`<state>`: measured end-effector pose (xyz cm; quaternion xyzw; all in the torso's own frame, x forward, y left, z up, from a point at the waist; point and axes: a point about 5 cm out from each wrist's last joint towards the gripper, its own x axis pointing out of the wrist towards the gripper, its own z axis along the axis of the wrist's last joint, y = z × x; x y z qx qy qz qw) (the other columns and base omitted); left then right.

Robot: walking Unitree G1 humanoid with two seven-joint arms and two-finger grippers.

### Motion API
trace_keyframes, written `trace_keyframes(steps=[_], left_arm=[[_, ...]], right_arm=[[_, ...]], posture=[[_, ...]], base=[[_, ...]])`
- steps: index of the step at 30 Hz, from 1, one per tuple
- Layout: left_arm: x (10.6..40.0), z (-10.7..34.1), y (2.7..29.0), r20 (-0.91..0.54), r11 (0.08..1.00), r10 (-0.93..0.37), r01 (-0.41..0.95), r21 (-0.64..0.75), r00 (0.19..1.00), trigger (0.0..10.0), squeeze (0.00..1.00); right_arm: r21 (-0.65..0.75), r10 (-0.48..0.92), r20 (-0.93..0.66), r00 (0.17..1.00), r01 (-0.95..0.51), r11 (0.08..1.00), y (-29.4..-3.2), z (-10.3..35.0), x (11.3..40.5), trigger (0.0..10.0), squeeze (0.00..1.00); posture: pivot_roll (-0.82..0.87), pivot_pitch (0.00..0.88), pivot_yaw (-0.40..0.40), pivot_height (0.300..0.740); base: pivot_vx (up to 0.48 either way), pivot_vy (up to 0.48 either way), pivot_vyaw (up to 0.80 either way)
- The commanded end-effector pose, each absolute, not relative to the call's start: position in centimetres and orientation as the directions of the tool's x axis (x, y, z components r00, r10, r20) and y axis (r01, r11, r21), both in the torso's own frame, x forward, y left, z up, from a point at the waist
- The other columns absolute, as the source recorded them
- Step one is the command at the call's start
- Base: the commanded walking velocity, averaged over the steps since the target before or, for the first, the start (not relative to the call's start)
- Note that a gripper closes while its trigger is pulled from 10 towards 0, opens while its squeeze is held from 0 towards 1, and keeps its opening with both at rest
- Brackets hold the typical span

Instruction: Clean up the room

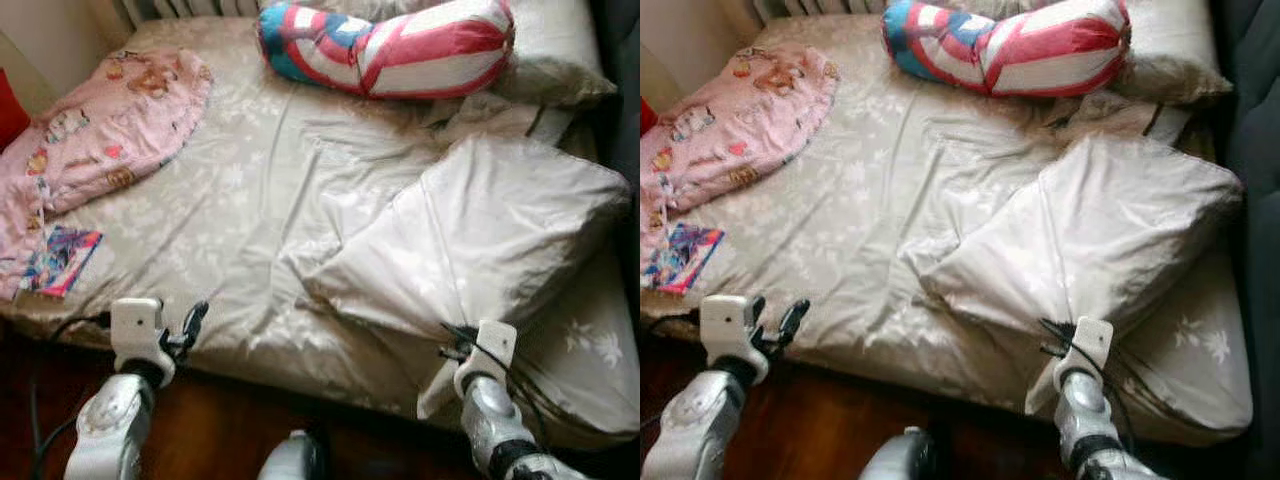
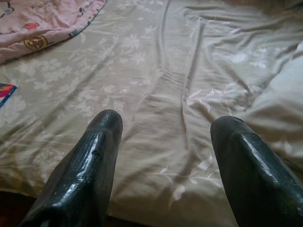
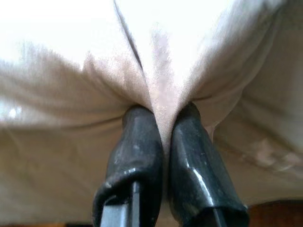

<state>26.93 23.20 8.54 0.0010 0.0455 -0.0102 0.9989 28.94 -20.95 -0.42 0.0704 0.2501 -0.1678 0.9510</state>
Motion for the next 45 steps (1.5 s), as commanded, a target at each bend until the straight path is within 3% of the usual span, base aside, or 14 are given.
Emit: trace_keyframes(steps=[1,9,12,16,19,28,29,31,32,38,43,44,45], left_arm=[[26.9,7.8,23.6,-0.11,1.0,0.0,0.001,0.012,0.994,10.0,0.0],[28.3,7.4,23.5,-0.095,1.0,0.021,-0.022,-0.004,0.995,10.0,0.0],[28.2,6.8,23.7,-0.102,0.999,0.031,-0.032,-0.006,0.994,10.0,0.0],[28.4,6.2,23.8,-0.111,0.999,0.033,-0.033,-0.004,0.993,10.0,0.0],[28.9,6.2,23.8,-0.098,0.999,0.033,-0.033,-0.003,0.995,10.0,0.0],[29.7,6.4,23.6,-0.084,1.0,0.028,-0.029,-0.005,0.996,10.0,0.0],[29.6,6.3,23.6,-0.082,1.0,0.028,-0.029,-0.005,0.996,10.0,0.0],[29.6,6.3,23.6,-0.082,1.0,0.028,-0.029,-0.005,0.996,10.0,0.0],[29.6,6.2,23.6,-0.083,1.0,0.026,-0.027,-0.004,0.996,10.0,0.0],[29.8,6.3,23.9,-0.078,1.0,0.021,-0.021,0.003,0.997,10.0,0.0],[30.0,6.3,23.9,-0.075,1.0,0.019,-0.018,0.005,0.997,10.0,0.0],[29.9,6.2,23.9,-0.078,1.0,0.018,-0.017,0.005,0.997,10.0,0.0],[29.9,6.0,23.8,-0.081,1.0,0.017,-0.017,0.004,0.997,10.0,0.0]], right_arm=[[0.009,-0.359,-0.454,0.815,0.407,0.913,-22.9,0.7,29.4,10.0,0.0],[-0.079,-0.47,-0.38,0.796,0.479,0.874,-26.5,2.3,29.5,10.0,0.0],[-0.148,-0.558,-0.329,0.762,0.542,0.827,-29.0,3.3,29.1,10.0,0.0],[-0.233,-0.673,-0.249,0.696,0.631,0.74,-32.0,5.1,28.7,10.0,0.0],[-0.281,-0.799,-0.169,0.578,0.748,0.601,-35.2,7.1,27.9,10.0,0.0],[-0.286,-0.83,-0.155,0.536,0.78,0.557,-36.1,7.6,27.6,10.0,0.0],[-0.281,-0.828,-0.171,0.535,0.779,0.561,-35.9,7.3,27.5,10.0,0.09],[-0.278,-0.827,-0.18,0.533,0.779,0.563,-35.7,7.0,27.4,10.0,0.09],[-0.285,-0.834,-0.172,0.524,0.784,0.552,-35.6,7.0,27.4,10.0,1.0],[-0.329,-0.896,-0.036,0.443,0.842,0.429,-36.5,8.3,26.9,10.0,1.0],[-0.321,-0.894,0.044,0.445,0.854,0.409,-36.9,9.6,27.2,10.0,0.97],[-0.28,-0.866,0.025,0.5,0.835,0.474,-36.4,9.7,27.8,10.0,0.0],[-0.256,-0.831,0.011,0.557,0.805,0.536,-35.6,9.6,28.4,10.0,0.0]], posture=[[0.15,0.034,0.063,0.726],[0.1,0.0,0.039,0.726],[0.08,0.0,0.043,0.726],[0.05,0.0,0.05,0.726],[0.05,0.0,0.052,0.726],[0.04,0.0,0.053,0.726],[0.05,0.0,0.054,0.726],[0.05,0.0,0.057,0.726],[0.05,0.0,0.061,0.726],[0.06,0.0,0.07,0.726],[0.05,0.0,0.07,0.726],[0.05,0.0,0.07,0.726],[0.05,0.0,0.07,0.726]], base=[[0.0,0.0,0.0],[0.0,0.0,0.0],[0.0,0.0,0.0],[0.0,0.0,0.0],[0.0,0.0,0.0],[0.0,0.0,0.0],[0.0,0.0,0.0],[0.0,0.0,0.0],[0.0,0.0,0.0],[0.0,0.0,0.0],[0.0,0.0,0.0],[0.0,0.0,0.0],[0.0,0.0,0.0]])
